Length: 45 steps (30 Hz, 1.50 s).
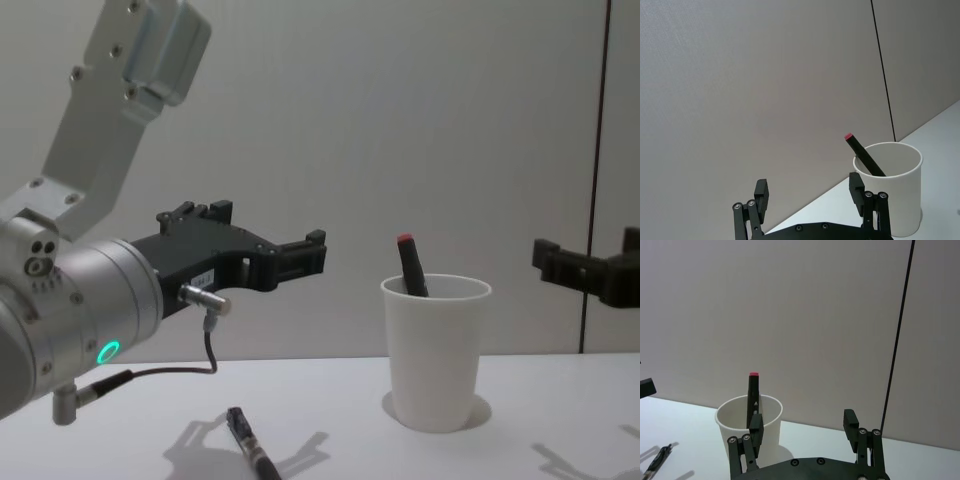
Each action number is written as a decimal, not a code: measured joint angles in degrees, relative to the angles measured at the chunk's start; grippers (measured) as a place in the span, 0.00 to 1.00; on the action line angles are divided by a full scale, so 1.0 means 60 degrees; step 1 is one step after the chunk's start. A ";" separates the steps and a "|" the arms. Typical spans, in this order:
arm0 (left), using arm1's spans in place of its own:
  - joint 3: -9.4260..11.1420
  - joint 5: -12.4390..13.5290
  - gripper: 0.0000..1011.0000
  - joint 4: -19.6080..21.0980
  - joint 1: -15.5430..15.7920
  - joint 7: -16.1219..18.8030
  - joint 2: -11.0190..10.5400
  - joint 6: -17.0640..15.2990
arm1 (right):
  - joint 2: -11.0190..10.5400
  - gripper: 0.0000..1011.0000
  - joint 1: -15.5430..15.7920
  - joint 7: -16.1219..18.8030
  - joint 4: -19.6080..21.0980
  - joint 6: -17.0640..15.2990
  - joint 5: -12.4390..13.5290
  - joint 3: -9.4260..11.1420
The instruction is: Place the pen into the pen holder.
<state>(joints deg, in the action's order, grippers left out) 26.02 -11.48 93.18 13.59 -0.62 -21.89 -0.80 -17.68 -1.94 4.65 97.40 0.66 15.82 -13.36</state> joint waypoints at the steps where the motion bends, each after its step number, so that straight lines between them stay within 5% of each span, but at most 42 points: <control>1: 0.0000 0.0000 0.99 0.0000 0.0000 0.0000 0.0000 0.0000 | -0.0032 0.99 0.0055 -0.0020 0.0079 -0.0059 0.0016 0.0009; 8: 0.0000 0.0000 0.99 0.0000 0.0000 0.0000 0.0000 0.0000 | -0.0254 0.99 0.0421 -0.0134 0.0582 -0.0399 0.0109 0.0064; 27: -0.0027 -0.0169 0.99 0.0272 -0.0179 0.0112 -0.0071 -0.0271 | -0.0276 0.99 0.0464 -0.0144 0.0640 -0.0439 0.0119 0.0071; 45: -0.0084 -0.0668 0.99 0.1471 -0.1060 0.1023 -0.0525 -0.1351 | -0.0276 0.99 0.0464 -0.0137 0.0638 -0.0433 0.0108 0.0070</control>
<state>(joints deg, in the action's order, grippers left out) 25.52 -15.49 102.00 7.23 5.51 -25.05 -8.90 -19.34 0.84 3.83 101.23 -1.94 16.47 -12.94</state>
